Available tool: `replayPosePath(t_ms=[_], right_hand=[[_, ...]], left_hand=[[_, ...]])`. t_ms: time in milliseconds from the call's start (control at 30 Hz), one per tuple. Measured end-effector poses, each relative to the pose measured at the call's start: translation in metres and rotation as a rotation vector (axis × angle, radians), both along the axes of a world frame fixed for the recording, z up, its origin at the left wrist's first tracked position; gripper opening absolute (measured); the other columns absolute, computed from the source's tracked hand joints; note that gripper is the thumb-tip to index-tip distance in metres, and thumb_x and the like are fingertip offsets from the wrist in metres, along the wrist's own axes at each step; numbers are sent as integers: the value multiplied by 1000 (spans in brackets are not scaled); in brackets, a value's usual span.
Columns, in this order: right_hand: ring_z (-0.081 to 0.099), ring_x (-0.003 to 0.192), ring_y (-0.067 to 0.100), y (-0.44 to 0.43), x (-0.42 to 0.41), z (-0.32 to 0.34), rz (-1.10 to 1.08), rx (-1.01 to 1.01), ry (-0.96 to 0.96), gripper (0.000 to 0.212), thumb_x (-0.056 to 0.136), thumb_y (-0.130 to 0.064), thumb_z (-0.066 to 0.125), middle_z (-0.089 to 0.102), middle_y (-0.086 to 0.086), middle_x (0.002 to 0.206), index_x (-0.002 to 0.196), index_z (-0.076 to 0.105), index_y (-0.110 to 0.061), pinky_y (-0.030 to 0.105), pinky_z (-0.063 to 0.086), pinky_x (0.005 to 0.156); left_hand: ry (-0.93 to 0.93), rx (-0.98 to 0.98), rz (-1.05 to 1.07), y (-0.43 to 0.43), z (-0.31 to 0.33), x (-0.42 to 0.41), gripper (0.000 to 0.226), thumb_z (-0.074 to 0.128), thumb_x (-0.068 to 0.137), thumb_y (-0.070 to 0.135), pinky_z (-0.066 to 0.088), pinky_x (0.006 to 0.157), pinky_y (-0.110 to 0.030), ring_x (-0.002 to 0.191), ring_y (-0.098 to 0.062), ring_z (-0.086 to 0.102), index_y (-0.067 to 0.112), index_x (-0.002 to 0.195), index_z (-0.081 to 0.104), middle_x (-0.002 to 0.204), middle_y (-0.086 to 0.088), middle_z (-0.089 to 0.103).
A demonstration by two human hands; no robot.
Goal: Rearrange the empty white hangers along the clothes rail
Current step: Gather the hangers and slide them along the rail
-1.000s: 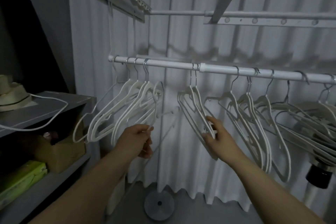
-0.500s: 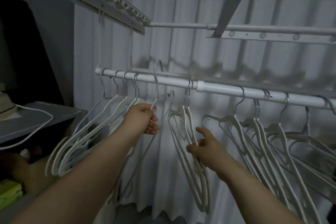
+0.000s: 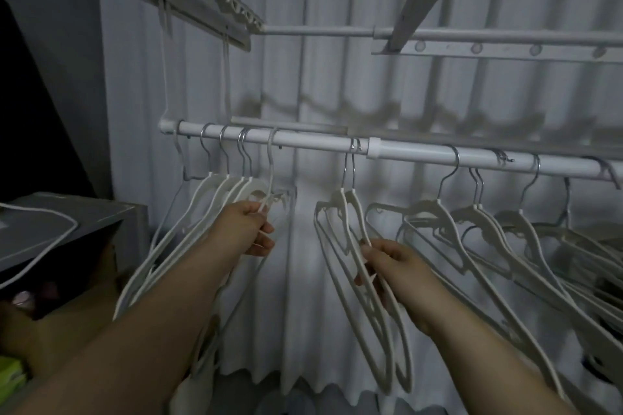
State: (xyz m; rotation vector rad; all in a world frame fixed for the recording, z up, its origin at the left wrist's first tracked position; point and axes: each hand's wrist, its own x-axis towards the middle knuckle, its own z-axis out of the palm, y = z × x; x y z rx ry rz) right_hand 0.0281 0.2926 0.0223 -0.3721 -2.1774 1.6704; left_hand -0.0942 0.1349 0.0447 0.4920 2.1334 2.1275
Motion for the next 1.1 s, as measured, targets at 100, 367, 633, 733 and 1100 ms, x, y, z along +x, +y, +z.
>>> replayPosePath(t_ms=[100, 367, 633, 733, 1100], right_hand=[[46, 42, 8, 1, 8, 2, -48, 35, -17, 24, 90, -16, 52, 64, -6, 55, 113, 49, -24, 18, 38, 42], [53, 62, 17, 4, 20, 7, -122, 193, -21, 30, 89, -9, 52, 58, 13, 77, 120, 56, -7, 5, 39, 43], [43, 26, 0, 10, 5, 20, -148, 210, -13, 30, 91, -8, 51, 59, -3, 61, 120, 54, -1, 7, 36, 36], [46, 31, 0, 20, -1, 28, -139, 271, -66, 30, 92, -11, 50, 64, -4, 67, 121, 53, -3, 9, 40, 41], [50, 45, 8, 39, 8, 17, -62, 311, -318, 11, 84, -7, 59, 63, -9, 44, 84, 70, -7, 14, 44, 43]], left_hand=[[54, -80, 6, -3, -1, -2, 33, 41, 93, 2, 38, 30, -12, 30, -5, 52, 4, 126, 44, 80, -10, 53], [602, -418, 243, -1, 4, 2, 42, 52, 87, 7, 35, 100, -32, 120, -30, 45, 8, 129, 47, 134, -14, 45], [1117, -560, 281, 22, 41, -5, 51, 36, 82, 19, 24, 111, -40, 133, -32, 36, 5, 129, 48, 142, -16, 42], [1150, -647, 282, 31, 53, -24, 48, 44, 92, 13, 12, 113, -35, 140, -25, 23, 10, 138, 35, 150, -10, 29], [1143, -804, 294, 44, 50, -50, 54, 43, 93, 20, 2, 114, -38, 143, -20, 14, 13, 143, 24, 152, -5, 25]])
